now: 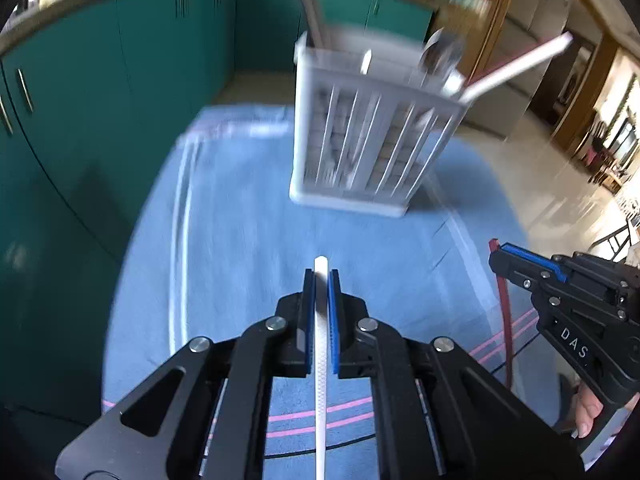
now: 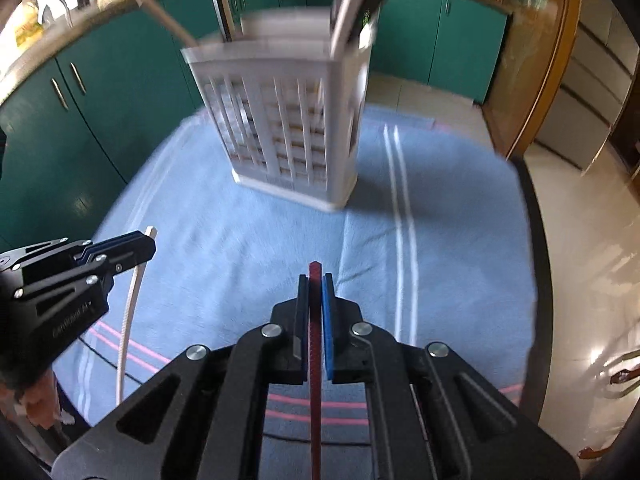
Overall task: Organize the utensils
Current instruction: 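Lift both chopsticks over the white basket and open both tools to drop them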
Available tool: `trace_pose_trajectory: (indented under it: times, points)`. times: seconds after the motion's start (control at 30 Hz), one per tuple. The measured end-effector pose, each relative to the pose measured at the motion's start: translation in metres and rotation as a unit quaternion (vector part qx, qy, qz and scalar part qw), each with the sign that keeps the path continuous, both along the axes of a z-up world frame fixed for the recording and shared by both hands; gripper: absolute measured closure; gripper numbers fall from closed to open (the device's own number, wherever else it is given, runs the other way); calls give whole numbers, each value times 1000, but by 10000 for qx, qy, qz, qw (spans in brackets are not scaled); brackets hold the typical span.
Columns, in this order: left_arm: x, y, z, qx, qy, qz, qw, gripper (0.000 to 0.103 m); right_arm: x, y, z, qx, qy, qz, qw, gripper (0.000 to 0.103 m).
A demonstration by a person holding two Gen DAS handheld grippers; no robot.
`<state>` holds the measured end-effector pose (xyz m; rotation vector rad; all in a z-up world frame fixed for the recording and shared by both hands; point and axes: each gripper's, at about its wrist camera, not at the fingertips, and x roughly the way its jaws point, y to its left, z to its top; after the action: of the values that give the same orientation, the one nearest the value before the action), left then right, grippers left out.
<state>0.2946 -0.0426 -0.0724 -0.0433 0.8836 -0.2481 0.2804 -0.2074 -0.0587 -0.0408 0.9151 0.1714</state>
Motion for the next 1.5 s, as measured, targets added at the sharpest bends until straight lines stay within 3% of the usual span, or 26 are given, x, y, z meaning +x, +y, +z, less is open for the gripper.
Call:
trace_pose_trajectory:
  times: [0.1,0.33,0.57,0.73,0.83,1.0,1.13,1.23,1.5]
  points:
    - [-11,5,34,-121,-474,-58,9988,97,-15,-5,32,112,-386,-1,9992,96]
    - [-20,17,90,-456,-1085,22,9931,97,-45,-13,95,217,-1179,3,9928,96]
    - [-26,35,129,-1194,-1610,360,9791,97,-56,-11,132,245,-1745,-75,9843,96]
    - [-23,42,166,-1577,-2260,555,9597,97,-45,-5,164,326,-2259,-177,9735,96]
    - [-17,45,188,-1659,-2494,710,9514,97,-35,-4,185,343,-2588,-309,9648,96]
    - [-10,53,221,-1820,-2970,1136,9305,97,-25,-1,218,405,-3103,-478,9486,96]
    - [10,56,227,-1846,-3145,1557,9180,97,-12,8,229,300,-3460,-578,9360,96]
    - [25,52,222,-1682,-3327,1834,9096,97,2,14,223,246,-3495,-564,9349,96]
    - [60,28,197,-1338,-3095,1638,9271,96,31,7,204,305,-3319,-654,9406,97]
